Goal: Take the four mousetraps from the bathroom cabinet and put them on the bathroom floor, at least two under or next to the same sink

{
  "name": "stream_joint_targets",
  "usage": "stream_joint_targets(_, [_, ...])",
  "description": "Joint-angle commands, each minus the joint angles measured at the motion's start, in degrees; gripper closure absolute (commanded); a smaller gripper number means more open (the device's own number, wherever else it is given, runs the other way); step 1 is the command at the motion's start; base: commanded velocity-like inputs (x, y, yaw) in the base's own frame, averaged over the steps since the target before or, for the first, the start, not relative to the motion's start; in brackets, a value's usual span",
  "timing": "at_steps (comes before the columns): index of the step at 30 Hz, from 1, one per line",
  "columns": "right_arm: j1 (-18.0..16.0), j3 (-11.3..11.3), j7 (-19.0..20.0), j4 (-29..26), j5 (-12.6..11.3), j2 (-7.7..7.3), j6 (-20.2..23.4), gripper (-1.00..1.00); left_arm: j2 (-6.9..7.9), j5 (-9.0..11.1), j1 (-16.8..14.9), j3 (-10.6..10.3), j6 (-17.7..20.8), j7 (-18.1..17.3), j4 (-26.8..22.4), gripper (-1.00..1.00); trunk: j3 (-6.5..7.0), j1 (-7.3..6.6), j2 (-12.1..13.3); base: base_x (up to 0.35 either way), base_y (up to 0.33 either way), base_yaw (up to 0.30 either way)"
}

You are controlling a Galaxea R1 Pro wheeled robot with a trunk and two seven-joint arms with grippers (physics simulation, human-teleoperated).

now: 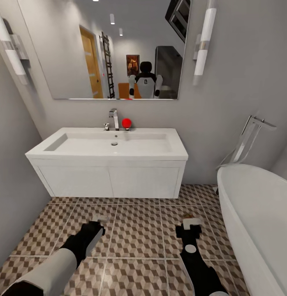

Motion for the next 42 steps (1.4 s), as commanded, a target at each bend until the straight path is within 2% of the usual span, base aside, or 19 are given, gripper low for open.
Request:
stream_joint_targets(1, [0.0, -0.2, 2.3, 0.0, -0.2, 0.07, 0.5, 1.0, -0.27, 0.5, -0.2, -0.5, -2.7, 0.4, 2.0, 1.0, -0.05, 0.0, 0.0, 0.0, 0.0, 0.0])
stream_joint_targets(3, [0.0, -0.2, 6.8, 0.2, -0.8, 0.07, 1.5, 1.0, -0.68, 0.5, -0.4, -0.6, -10.2, -0.3, 6.9, 1.0, -0.05, 0.0, 0.0, 0.0, 0.0, 0.0])
stream_joint_targets(5, [-0.1, -0.3, 9.6, 0.4, -1.1, 0.07, 2.2, 1.0, -0.84, 0.5, -0.4, -0.6, -16.5, -3.0, 11.0, 1.0, -0.05, 0.0, 0.0, 0.0, 0.0, 0.0])
stream_joint_targets(10, [-0.1, -0.1, 12.1, 1.1, -1.2, 0.07, 2.5, 1.0, -0.23, 0.4, -0.5, -0.8, -21.7, -11.1, 14.5, 1.0, -0.05, 0.0, 0.0, 0.0, 0.0, 0.0])
stream_joint_targets(14, [-0.1, 0.0, 13.0, 3.2, -1.1, 0.07, 2.3, 1.0, 0.27, 0.3, -0.5, -0.9, -25.4, -13.4, 15.1, 1.0, -0.05, 0.0, 0.0, 0.0, 0.0, 0.0])
stream_joint_targets(18, [-0.1, 0.3, 13.5, 4.3, -0.7, 0.07, 0.9, 1.0, 0.49, 0.3, -0.5, -1.0, -31.7, -14.3, 15.4, 1.0, -0.05, 0.0, 0.0, 0.0, 0.0, 0.0])
stream_joint_targets(24, [-0.1, 0.5, 13.5, 4.1, -0.5, 0.07, -3.1, 1.0, 0.49, 0.2, -0.5, -1.1, -33.3, -14.4, 15.7, 1.0, -0.05, 0.0, 0.0, 0.0, 0.0, 0.0])
stream_joint_targets(35, [-0.1, 0.5, 13.4, 3.8, -0.4, 0.07, -3.8, 1.0, 0.54, 0.3, -0.5, -1.0, -33.4, -14.2, 15.7, 1.0, -0.05, 0.0, 0.0, 0.0, 0.0, 0.0])
stream_joint_targets(42, [-0.1, 0.5, 13.2, 3.8, -0.4, 0.07, -3.6, 1.0, 0.22, 0.4, -0.5, -0.5, -31.2, -13.7, 15.4, 1.0, -0.05, 0.0, 0.0, 0.0, 0.0, 0.0])
